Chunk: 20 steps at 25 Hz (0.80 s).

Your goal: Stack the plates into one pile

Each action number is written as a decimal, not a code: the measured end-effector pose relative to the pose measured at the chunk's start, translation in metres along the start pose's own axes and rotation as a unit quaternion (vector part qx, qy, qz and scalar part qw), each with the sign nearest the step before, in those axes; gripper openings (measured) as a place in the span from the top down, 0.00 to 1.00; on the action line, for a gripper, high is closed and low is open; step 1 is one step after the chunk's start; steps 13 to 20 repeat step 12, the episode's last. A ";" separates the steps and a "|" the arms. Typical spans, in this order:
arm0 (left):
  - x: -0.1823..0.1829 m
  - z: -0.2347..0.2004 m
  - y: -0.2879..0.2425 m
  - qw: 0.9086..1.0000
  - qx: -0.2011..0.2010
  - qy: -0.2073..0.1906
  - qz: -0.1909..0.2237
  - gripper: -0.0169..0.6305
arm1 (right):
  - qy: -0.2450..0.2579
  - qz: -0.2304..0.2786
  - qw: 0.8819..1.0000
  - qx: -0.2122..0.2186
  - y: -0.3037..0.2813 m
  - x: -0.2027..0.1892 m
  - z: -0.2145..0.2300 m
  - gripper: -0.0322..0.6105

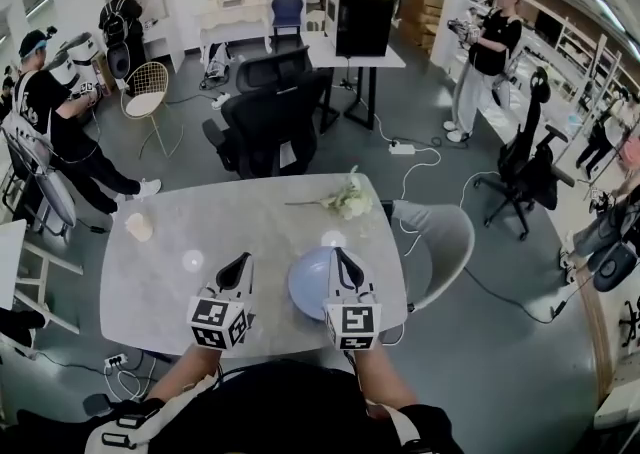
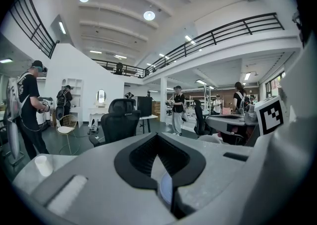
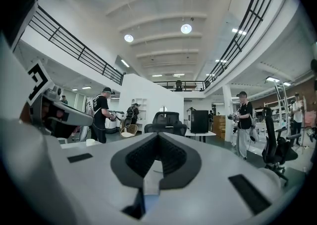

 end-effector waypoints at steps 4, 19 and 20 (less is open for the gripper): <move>0.002 0.002 0.002 1.000 -0.001 -0.004 0.003 0.97 | 0.009 0.006 1.000 0.001 0.001 0.003 -0.002 0.94; 0.001 0.002 0.008 1.000 0.001 -0.002 0.004 0.97 | 0.005 0.003 1.000 0.016 0.002 0.001 -0.007 0.94; 0.001 0.002 0.008 1.000 0.001 -0.002 0.004 0.97 | 0.005 0.003 1.000 0.016 0.002 0.001 -0.007 0.94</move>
Point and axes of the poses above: the fingertips, and each gripper's own axes: y backward along the fingers, z to its right, x out of its top, the point moved 3 cm from there along y, backward along the fingers, and after that the axes turned 6 degrees about -z, right-handed, at the moved point
